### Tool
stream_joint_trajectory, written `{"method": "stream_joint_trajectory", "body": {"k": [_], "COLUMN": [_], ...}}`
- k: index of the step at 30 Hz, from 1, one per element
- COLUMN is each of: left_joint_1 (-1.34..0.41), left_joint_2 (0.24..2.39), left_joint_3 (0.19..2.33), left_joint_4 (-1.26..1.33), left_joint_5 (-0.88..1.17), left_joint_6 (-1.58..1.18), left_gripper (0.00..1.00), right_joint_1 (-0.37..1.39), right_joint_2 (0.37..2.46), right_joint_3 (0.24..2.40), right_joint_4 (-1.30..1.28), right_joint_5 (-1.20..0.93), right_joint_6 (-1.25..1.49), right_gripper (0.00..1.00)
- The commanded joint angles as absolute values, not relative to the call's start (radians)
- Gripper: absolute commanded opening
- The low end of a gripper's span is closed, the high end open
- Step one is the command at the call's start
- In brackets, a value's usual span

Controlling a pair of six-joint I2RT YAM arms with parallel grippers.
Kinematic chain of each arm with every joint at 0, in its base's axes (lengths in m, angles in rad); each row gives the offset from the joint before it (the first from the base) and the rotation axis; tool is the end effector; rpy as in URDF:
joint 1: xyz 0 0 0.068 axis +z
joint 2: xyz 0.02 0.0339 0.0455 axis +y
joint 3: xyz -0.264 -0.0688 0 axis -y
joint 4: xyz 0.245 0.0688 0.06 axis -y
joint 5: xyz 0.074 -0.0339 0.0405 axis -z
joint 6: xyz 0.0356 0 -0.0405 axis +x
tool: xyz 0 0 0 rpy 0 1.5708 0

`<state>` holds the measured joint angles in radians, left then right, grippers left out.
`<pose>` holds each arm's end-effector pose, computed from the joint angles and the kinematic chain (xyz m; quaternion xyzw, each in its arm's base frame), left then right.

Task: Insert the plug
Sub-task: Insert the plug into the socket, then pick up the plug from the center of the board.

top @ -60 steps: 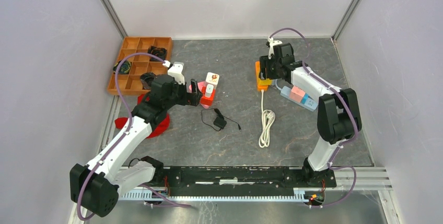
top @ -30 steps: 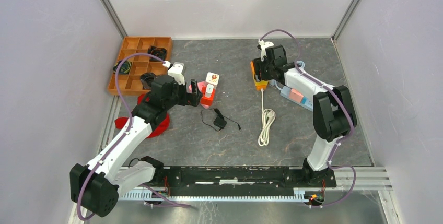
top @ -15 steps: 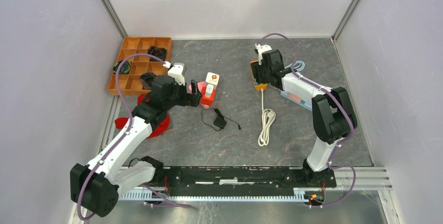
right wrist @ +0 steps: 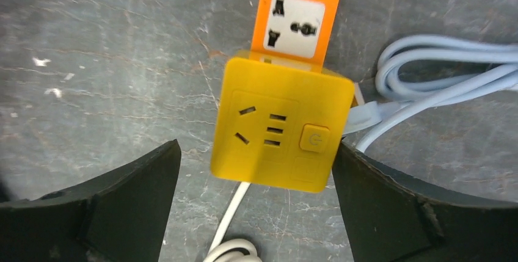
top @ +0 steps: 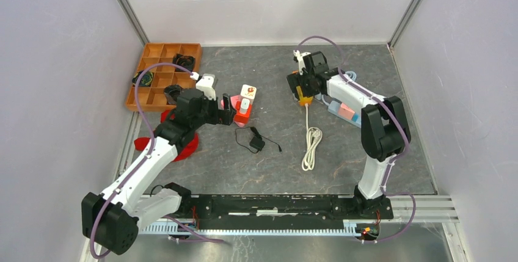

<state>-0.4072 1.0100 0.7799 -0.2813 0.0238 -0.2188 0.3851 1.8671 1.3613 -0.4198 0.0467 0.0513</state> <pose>0.2085 -0.0908 0.2860 0.0872 0.8585 -0.1653 0.4775 0.3772 0.1511 0.2122 -0.1502 0.9362 0.0470 0.3142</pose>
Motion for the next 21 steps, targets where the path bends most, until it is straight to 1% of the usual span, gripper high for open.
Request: {"method": "stream_joint_trajectory", "body": {"k": [1,5,9,13,14,16,20,21], "left_joint_1": [-0.405,-0.405,-0.405,-0.405,-0.405,-0.405,-0.404,-0.405], "left_joint_2": [0.978,0.958,0.925,0.887,0.875,0.85,0.814,0.803], "left_joint_3": [0.782,0.78,0.767,0.748,0.744,0.738,0.726,0.723], "left_joint_4": [-0.264,-0.277,-0.289,-0.288,-0.288,-0.283,-0.28,-0.282], "left_joint_5": [0.003,-0.016,-0.028,-0.058,-0.069,-0.094,-0.149,-0.178], "left_joint_6": [-0.187,-0.181,-0.194,-0.223,-0.226,-0.227,-0.241,-0.256], "left_gripper": [1.0,1.0,1.0,1.0,1.0,1.0,1.0,1.0], "right_joint_1": [0.381,0.381,0.38,0.384,0.397,0.43,0.515,0.541], "right_joint_2": [1.824,1.747,1.623,1.563,1.549,1.5,1.41,1.402], "right_joint_3": [1.536,1.507,1.332,1.233,1.198,1.126,0.988,0.962], "right_joint_4": [-0.509,-0.507,-0.393,-0.341,-0.317,-0.26,-0.137,-0.117], "right_joint_5": [0.003,-0.054,-0.089,-0.155,-0.163,-0.156,-0.177,-0.16], "right_joint_6": [0.049,0.058,0.059,0.025,0.023,0.014,0.047,0.061], "right_gripper": [0.98,0.98,0.98,0.98,0.97,0.89,0.7,0.68]}}
